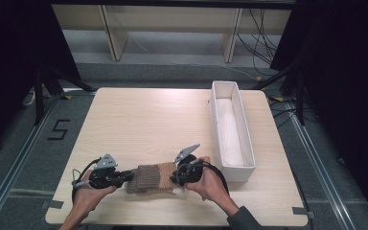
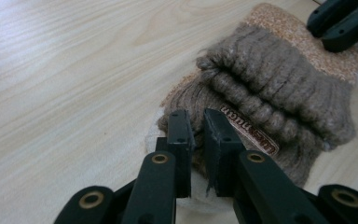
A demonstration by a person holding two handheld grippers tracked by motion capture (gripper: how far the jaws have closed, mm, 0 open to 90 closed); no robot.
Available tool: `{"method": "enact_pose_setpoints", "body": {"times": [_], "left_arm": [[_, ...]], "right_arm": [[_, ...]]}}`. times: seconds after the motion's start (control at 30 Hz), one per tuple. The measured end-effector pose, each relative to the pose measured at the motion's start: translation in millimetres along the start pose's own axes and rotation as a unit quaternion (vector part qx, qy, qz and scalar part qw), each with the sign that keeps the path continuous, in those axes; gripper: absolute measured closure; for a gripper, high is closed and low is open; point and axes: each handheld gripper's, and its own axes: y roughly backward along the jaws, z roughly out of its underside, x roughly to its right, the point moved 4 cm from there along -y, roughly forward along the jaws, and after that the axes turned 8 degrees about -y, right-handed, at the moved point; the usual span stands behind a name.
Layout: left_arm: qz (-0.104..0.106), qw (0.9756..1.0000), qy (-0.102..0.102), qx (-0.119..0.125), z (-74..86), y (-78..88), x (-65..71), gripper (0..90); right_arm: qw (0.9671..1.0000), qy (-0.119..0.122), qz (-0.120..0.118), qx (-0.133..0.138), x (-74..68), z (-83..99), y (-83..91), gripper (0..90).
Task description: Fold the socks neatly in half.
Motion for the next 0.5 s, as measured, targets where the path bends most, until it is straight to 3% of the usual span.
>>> {"method": "enact_pose_setpoints", "body": {"times": [0.03,0.07,0.27,0.3,0.33,0.4,0.43,0.5], "left_arm": [[0.001,1.0,0.003,0.009,0.7,0.2,1.1,80.9],[0.0,1.0,-0.003,-0.001,2.3,2.8,0.9,80.9],[-0.007,1.0,0.002,0.004,9.8,10.8,1.2,80.7],[-0.008,0.9999,0.005,0.005,10.9,12.1,1.0,80.8],[-0.012,0.9999,0.005,0.007,12.1,13.5,0.7,80.8],[-0.017,0.9996,0.013,0.018,13.3,15.4,1.7,80.8],[-0.018,0.9998,0.004,0.007,15.0,18.4,0.4,80.8],[-0.016,0.9997,0.011,0.012,17.4,20.3,0.6,80.8]], "right_arm": [[1.0,0.002,-0.001,-0.001,0.8,-1.6,-0.7,74.3],[1.0,0.002,0.0,-0.003,1.1,-3.2,-1.4,74.3],[0.9999,0.001,-0.006,-0.012,1.3,-12.8,-8.4,74.0],[0.9998,0.017,-0.008,-0.006,2.8,-15.2,-10.8,74.0],[0.9999,0.006,-0.007,-0.01,0.7,-15.6,-11.2,74.0],[0.9999,0.007,-0.009,-0.011,-1.8,-17.9,-13.2,73.8],[0.9998,0.009,-0.011,-0.013,-3.1,-18.9,-14.3,73.8],[0.9997,0.014,-0.019,-0.01,-5.1,-20.7,-16.8,73.8]]}}
